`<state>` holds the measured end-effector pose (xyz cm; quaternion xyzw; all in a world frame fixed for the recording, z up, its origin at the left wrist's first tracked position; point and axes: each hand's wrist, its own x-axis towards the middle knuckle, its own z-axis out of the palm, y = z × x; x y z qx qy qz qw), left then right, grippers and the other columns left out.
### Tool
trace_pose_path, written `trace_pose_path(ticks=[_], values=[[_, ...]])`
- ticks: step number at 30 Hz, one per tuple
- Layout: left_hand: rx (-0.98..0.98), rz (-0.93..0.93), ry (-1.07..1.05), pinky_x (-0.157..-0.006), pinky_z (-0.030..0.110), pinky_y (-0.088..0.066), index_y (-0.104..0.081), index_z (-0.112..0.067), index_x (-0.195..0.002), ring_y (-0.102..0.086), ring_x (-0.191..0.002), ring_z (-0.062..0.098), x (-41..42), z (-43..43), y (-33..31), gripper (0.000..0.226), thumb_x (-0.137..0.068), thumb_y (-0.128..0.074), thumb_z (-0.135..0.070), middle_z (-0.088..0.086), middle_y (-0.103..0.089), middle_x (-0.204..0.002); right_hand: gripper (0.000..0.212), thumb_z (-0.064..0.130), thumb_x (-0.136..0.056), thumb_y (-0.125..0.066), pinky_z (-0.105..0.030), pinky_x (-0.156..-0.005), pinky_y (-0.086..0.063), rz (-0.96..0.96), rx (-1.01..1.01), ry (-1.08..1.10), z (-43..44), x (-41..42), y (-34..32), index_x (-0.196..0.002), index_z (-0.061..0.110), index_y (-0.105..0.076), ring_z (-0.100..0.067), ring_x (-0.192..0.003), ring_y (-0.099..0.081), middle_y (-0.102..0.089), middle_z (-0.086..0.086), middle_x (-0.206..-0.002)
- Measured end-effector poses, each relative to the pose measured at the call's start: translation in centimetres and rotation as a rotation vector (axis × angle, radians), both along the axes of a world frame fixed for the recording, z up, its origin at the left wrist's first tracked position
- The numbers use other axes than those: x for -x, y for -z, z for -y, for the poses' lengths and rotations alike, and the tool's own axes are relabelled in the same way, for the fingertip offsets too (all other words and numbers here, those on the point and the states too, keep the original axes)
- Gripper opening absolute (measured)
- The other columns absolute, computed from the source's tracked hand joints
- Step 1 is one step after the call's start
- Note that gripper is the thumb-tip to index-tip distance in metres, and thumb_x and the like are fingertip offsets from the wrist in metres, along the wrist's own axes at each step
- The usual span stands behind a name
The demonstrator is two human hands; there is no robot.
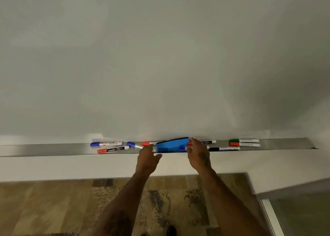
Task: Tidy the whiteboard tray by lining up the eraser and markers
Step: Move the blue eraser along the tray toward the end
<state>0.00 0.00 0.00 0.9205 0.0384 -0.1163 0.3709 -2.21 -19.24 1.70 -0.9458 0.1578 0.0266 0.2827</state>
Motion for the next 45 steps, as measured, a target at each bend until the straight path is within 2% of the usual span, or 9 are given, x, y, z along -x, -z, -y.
trace_pose_path(ticks=[6,11,18,25,27,30,34,37,45], values=[[0.069,-0.074,-0.063,-0.068,0.024,-0.046,-0.063,-0.006,-0.107,-0.062,-0.083,0.019,-0.7,1.0,-0.1,0.028,-0.084,-0.071,-0.02,0.009,-0.068,-0.097,0.041,0.018,-0.096,-0.051,-0.048,-0.096,-0.048,-0.112,-0.098,0.034,-0.2,-0.9,0.5,-0.136,0.021,-0.041,-0.032,-0.113,-0.054,-0.055,-0.015,-0.126],[0.115,-0.058,-0.092,-0.055,0.007,-0.036,-0.065,-0.006,-0.107,-0.057,-0.072,0.01,-1.0,1.4,0.1,0.023,-0.085,-0.068,-0.013,0.002,-0.065,-0.086,0.044,0.012,-0.095,-0.053,-0.043,-0.099,-0.047,-0.097,-0.222,0.077,-0.3,-1.0,1.1,-0.138,0.018,-0.041,-0.031,-0.118,-0.055,-0.053,-0.015,-0.133],[0.214,0.058,-0.187,-0.077,0.019,-0.042,-0.058,-0.003,-0.125,-0.055,-0.082,0.011,-1.0,1.7,-1.4,0.041,-0.086,-0.069,-0.014,0.006,-0.066,-0.1,0.045,0.005,-0.096,-0.05,-0.038,-0.103,-0.044,0.058,-0.376,0.203,-0.8,-0.6,-0.9,-0.139,0.014,-0.041,-0.027,-0.128,-0.048,-0.048,-0.011,-0.142],[0.367,0.181,-0.318,-0.079,0.018,-0.049,-0.059,-0.01,-0.117,-0.057,-0.099,0.017,-0.4,-1.2,-3.8,0.025,-0.093,-0.059,-0.017,0.008,-0.058,-0.111,0.037,0.006,-0.096,-0.05,-0.03,-0.094,-0.047,0.245,-0.407,0.178,-4.1,-0.2,-3.6,-0.132,0.011,-0.049,-0.024,-0.119,-0.054,-0.051,-0.011,-0.133],[0.439,0.17,-0.356,-0.075,0.02,-0.055,-0.056,-0.011,-0.117,-0.06,-0.097,0.017,-0.2,-3.5,-4.2,0.024,-0.095,-0.057,-0.02,0.007,-0.063,-0.11,0.035,0.006,-0.095,-0.051,-0.024,-0.09,-0.045,0.26,-0.448,0.149,-6.3,-0.2,-3.8,-0.13,0.012,-0.051,-0.021,-0.116,-0.055,-0.051,-0.01,-0.131],[0.439,0.14,-0.46,-0.078,0.041,-0.059,-0.059,-0.01,-0.114,-0.067,-0.088,0.018,-0.2,-8.9,-4.7,0.028,-0.093,-0.059,-0.029,0.01,-0.069,-0.105,0.034,0.005,-0.094,-0.053,-0.018,-0.085,-0.047,0.26,-0.486,0.057,-11.0,-0.8,-3.7,-0.127,0.012,-0.052,-0.018,-0.11,-0.057,-0.051,-0.009,-0.129],[0.37,0.185,-0.634,-0.067,0.042,-0.061,-0.065,-0.011,-0.093,-0.071,-0.066,0.014,-0.2,-17.3,-5.2,0.033,-0.086,-0.065,-0.044,0.008,-0.073,-0.085,0.031,0.008,-0.095,-0.051,-0.017,-0.085,-0.047,0.207,-0.558,-0.06,-18.6,-1.6,-3.2,-0.126,0.011,-0.053,-0.014,-0.103,-0.056,-0.051,-0.009,-0.125],[0.299,0.171,-0.633,-0.073,0.046,-0.058,-0.064,-0.014,-0.093,-0.07,-0.074,0.017,-0.7,-24.2,-4.9,0.033,-0.086,-0.064,-0.046,0.002,-0.072,-0.081,0.035,0.009,-0.096,-0.05,-0.028,-0.096,-0.046,0.101,-0.619,-0.121,-25.4,-2.6,-2.8,-0.13,0.01,-0.05,-0.02,-0.113,-0.055,-0.049,-0.01,-0.129],[0.111,0.076,-0.584,-0.084,0.041,-0.049,-0.062,-0.009,-0.122,-0.06,-0.096,0.026,-3.0,-38.5,-3.1,0.046,-0.088,-0.064,-0.04,0.011,-0.068,-0.109,0.031,0.006,-0.093,-0.047,-0.028,-0.095,-0.046,-0.123,-0.711,-0.317,-39.0,-6.3,-2.6,-0.122,0.012,-0.056,-0.019,-0.111,-0.057,-0.06,-0.009,-0.122]])
